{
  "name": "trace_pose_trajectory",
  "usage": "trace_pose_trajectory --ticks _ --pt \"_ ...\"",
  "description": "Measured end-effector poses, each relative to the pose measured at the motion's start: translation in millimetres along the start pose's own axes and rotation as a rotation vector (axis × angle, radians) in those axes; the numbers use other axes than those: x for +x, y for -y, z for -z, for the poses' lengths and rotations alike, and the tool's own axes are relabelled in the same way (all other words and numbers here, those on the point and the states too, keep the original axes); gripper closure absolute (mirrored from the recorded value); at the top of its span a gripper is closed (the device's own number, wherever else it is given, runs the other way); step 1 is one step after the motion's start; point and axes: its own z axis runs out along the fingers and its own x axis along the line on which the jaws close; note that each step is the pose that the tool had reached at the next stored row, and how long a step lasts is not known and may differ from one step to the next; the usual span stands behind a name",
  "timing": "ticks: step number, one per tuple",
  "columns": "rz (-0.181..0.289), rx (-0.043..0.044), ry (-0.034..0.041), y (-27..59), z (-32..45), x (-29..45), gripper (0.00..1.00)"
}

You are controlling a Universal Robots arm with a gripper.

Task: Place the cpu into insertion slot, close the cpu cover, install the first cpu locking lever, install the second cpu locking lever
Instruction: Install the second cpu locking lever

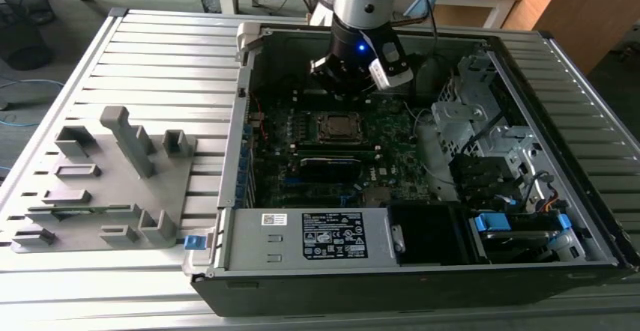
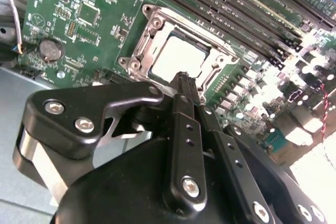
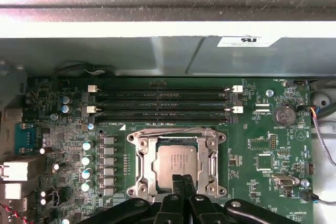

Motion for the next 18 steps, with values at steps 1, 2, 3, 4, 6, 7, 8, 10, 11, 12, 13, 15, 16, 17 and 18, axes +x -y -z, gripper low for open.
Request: trace_pose_trajectory --ticks 1,2,3,4,6,7,8,10,11,12,13,15,16,17,18 --pt "0.000 0.0000 0.0000 0.3 0.1 0.0 0.89" --pt "0.000 0.0002 -0.0002 1.0 0.2 -0.1 0.89" --pt "0.000 0.0001 -0.0001 2.4 0.2 -0.1 0.89" --pt "0.000 0.0001 -0.0001 4.4 0.3 0.0 0.89" --pt "0.000 0.0003 -0.0001 9.0 0.7 0.1 0.89" --pt "0.000 0.0001 -0.0001 11.5 0.8 0.3 0.89" --pt "0.000 0.0001 -0.0001 14.5 1.0 0.4 0.89" --pt "0.000 0.0003 -0.0001 20.7 1.4 0.7 0.89" --pt "0.000 0.0002 -0.0001 23.9 1.6 0.8 0.89" --pt "0.000 0.0000 0.0000 27.0 1.7 1.0 0.89" --pt "0.000 0.0002 -0.0001 30.0 2.0 1.2 0.89" --pt "0.000 0.0001 0.0000 33.4 2.1 1.5 0.89" --pt "0.000 0.0003 -0.0001 34.2 2.1 1.7 0.89" --pt "0.000 0.0002 0.0000 34.9 1.9 1.9 0.89" --pt "0.000 0.0001 0.0001 35.3 1.5 2.4 0.89"
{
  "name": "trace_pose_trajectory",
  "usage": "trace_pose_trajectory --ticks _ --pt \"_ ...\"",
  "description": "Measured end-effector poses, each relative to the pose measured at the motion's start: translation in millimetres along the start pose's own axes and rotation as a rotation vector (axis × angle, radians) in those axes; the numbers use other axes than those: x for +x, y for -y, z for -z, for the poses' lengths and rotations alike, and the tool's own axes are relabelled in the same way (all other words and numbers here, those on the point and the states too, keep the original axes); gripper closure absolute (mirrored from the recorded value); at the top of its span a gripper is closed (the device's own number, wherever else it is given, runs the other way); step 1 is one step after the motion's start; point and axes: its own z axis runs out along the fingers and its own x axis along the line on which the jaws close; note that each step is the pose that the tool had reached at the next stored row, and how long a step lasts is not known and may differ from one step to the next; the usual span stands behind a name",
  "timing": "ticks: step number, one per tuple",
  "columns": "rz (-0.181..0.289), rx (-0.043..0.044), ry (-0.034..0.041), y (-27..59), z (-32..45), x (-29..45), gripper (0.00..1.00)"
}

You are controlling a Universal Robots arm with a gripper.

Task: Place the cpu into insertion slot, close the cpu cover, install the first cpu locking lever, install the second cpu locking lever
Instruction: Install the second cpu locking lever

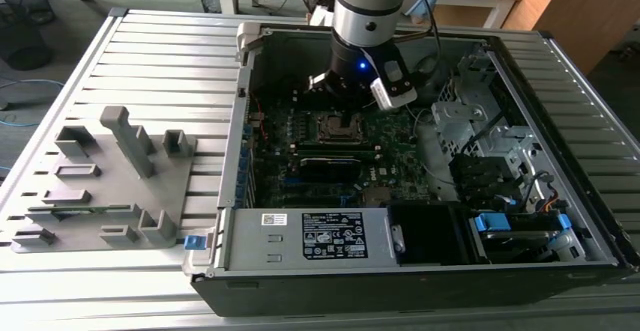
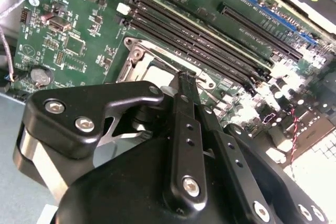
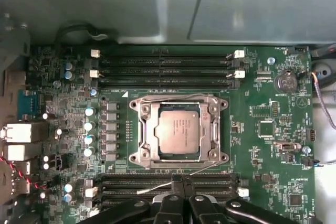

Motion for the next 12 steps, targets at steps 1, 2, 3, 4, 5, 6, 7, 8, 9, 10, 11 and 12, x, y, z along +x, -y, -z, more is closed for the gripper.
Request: trace_pose_trajectory --ticks 1,2,3,4,5,6,7,8,9,10,11,12 --pt "0.000 -0.0001 0.0000 0.3 -0.6 1.0 0.89" --pt "0.000 0.0000 0.0000 0.4 -1.4 2.3 0.89" --pt "0.000 0.0001 -0.0001 0.6 -2.3 3.9 0.89" --pt "0.000 0.0001 0.0000 0.7 -3.5 5.2 0.89" --pt "0.000 0.0001 -0.0001 0.9 -4.8 6.3 0.89" --pt "0.000 0.0001 -0.0001 1.0 -6.2 7.4 0.89" --pt "0.000 0.0002 -0.0001 1.1 -7.6 8.5 0.89" --pt "0.000 0.0002 -0.0001 1.3 -9.1 9.6 0.89" --pt "0.000 0.0001 -0.0001 1.4 -10.7 10.7 0.89" --pt "0.000 0.0002 -0.0001 1.5 -12.3 11.9 0.89" --pt "0.000 0.0001 -0.0001 1.7 -14.1 13.1 0.89" --pt "0.000 0.0002 -0.0001 1.8 -15.8 14.3 0.89"
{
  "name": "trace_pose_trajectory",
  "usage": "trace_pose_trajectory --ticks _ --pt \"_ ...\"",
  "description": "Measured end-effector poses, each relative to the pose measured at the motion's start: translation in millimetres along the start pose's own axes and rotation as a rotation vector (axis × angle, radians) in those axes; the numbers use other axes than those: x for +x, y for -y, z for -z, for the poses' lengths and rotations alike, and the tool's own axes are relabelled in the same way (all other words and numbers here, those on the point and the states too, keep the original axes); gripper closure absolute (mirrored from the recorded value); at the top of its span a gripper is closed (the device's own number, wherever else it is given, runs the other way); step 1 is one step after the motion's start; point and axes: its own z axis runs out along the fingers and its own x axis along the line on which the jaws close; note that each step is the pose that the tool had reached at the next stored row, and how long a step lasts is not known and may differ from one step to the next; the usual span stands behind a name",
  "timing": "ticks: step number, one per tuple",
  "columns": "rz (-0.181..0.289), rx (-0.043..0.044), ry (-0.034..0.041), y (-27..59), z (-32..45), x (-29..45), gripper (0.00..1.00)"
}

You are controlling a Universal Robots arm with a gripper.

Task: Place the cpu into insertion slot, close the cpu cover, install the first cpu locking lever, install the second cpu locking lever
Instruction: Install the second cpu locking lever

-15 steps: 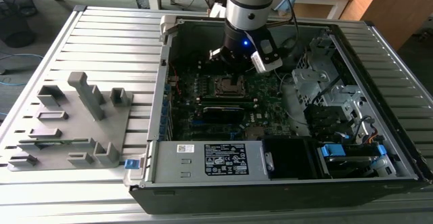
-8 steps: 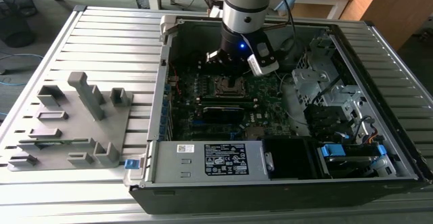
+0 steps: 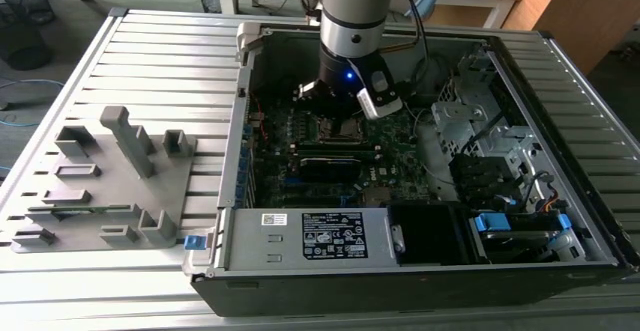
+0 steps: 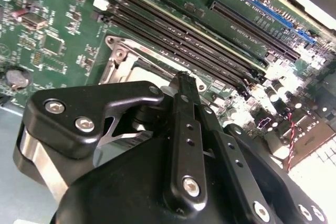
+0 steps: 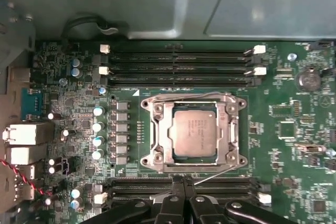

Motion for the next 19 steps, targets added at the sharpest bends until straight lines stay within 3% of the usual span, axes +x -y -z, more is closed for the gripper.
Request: trace_pose_trajectory --ticks 10,19 --pt "0.000 0.0025 0.0001 1.0 -12.1 9.4 0.89" --pt "0.000 0.0027 0.0011 1.6 -20.9 11.2 0.89"
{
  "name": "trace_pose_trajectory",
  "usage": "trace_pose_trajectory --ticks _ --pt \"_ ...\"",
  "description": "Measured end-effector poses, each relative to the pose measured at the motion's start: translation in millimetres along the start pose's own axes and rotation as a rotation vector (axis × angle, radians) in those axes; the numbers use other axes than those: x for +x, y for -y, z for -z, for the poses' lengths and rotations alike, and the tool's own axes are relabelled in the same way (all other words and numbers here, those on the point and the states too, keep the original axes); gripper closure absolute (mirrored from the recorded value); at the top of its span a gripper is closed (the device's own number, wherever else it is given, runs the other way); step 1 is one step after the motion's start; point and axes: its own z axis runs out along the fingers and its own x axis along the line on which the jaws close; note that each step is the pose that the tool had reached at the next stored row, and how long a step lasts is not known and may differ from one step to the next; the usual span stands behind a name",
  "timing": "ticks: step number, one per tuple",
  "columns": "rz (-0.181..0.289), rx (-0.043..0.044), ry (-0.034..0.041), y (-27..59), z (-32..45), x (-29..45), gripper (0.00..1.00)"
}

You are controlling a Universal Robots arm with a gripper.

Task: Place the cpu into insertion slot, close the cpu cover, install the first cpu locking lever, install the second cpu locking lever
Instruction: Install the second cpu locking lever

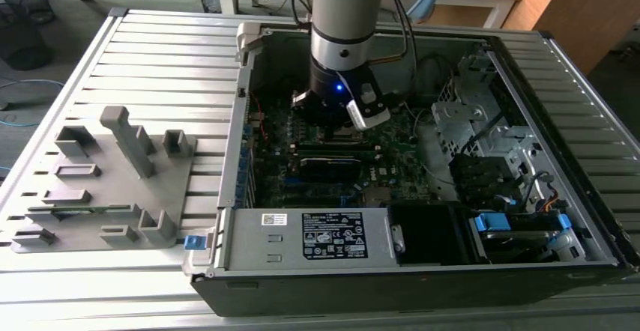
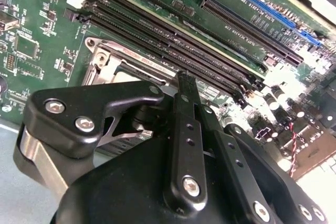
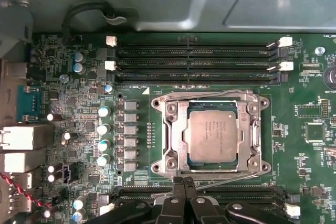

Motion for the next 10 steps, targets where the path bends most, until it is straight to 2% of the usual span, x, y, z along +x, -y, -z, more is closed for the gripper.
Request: trace_pose_trajectory --ticks 5,10 --pt "0.001 -0.0003 0.0070 0.4 -2.1 9.5 0.89" --pt "0.001 0.0000 0.0073 0.4 -2.4 10.8 0.89"
